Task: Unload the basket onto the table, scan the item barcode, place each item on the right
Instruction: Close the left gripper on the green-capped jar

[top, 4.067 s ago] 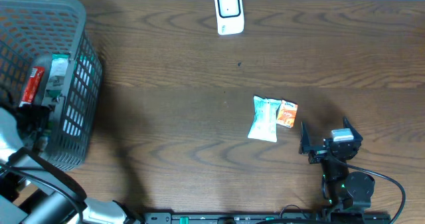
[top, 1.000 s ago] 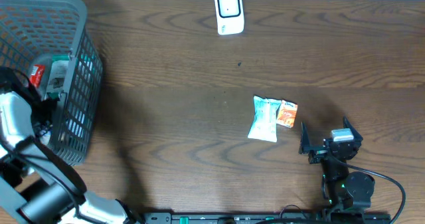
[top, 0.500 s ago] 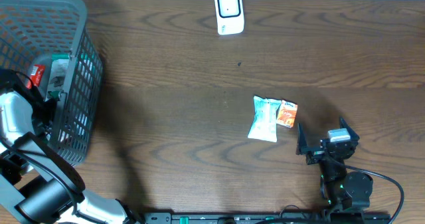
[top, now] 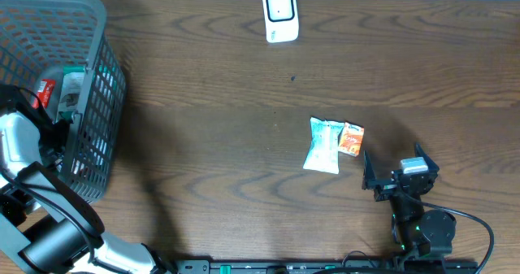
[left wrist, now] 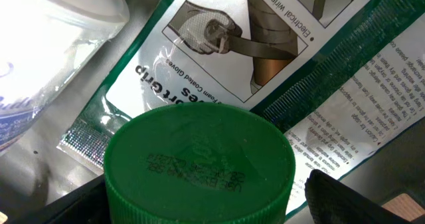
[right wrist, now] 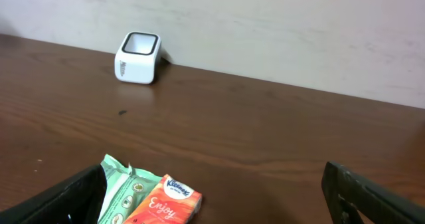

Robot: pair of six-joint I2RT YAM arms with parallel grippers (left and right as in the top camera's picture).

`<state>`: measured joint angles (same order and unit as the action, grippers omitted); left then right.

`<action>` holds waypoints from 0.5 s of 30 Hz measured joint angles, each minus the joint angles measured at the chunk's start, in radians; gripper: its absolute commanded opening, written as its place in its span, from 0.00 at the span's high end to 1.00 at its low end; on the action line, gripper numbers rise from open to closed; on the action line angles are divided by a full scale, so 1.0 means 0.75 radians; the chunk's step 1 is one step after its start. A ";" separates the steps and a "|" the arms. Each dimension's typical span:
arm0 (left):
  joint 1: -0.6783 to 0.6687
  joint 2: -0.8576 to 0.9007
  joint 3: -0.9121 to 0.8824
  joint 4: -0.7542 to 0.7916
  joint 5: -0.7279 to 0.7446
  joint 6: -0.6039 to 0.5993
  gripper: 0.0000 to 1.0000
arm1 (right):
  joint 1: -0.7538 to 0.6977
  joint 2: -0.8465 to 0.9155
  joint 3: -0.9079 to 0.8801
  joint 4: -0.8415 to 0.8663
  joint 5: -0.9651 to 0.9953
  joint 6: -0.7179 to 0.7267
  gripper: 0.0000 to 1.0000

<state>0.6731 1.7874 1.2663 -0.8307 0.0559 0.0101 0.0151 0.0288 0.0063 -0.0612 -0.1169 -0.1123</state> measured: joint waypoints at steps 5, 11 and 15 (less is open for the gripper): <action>0.000 -0.024 0.003 -0.043 0.075 -0.024 0.13 | 0.000 0.000 0.000 0.000 0.000 0.000 0.01; -0.001 -0.101 0.066 -0.012 0.156 -0.156 0.06 | 0.000 0.000 0.000 0.001 0.000 0.000 0.01; -0.001 -0.140 0.083 -0.021 0.136 -0.229 0.06 | 0.000 0.000 0.000 0.001 0.000 0.000 0.01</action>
<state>0.6727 1.6821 1.3285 -0.8463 0.1577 -0.1616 0.0151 0.0288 0.0063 -0.0608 -0.1169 -0.1123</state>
